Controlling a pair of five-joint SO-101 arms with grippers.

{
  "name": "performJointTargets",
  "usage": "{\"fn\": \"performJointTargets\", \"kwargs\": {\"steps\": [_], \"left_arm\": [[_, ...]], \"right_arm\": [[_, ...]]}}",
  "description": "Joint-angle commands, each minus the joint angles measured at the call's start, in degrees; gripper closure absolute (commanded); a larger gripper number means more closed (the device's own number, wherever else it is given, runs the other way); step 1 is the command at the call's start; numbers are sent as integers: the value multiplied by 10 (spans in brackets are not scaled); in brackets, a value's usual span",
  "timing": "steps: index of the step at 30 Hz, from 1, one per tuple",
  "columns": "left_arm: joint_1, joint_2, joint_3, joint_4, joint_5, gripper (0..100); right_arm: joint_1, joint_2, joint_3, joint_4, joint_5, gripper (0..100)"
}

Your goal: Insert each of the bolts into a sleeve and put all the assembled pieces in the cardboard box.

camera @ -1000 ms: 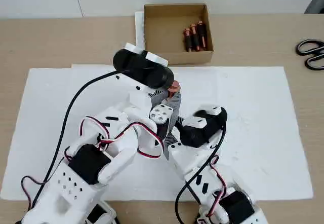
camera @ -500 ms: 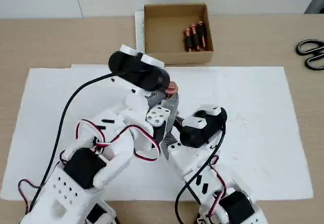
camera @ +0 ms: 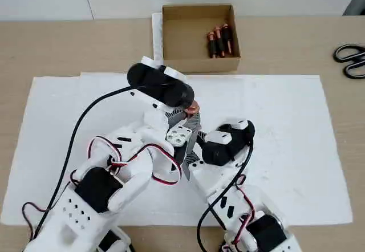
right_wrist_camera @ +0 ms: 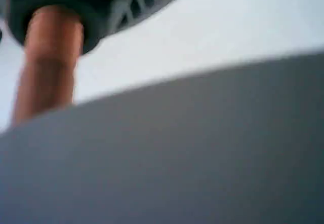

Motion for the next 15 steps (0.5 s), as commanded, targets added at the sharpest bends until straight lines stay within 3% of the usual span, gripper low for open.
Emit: {"fn": "performJointTargets", "kwargs": {"steps": [1, 15], "left_arm": [[1, -13, 0, -2, -6, 994], [1, 17, 16, -13, -28, 994]], "right_arm": [[0, 0, -5, 0, -2, 995], [0, -3, -4, 0, -2, 995]]}}
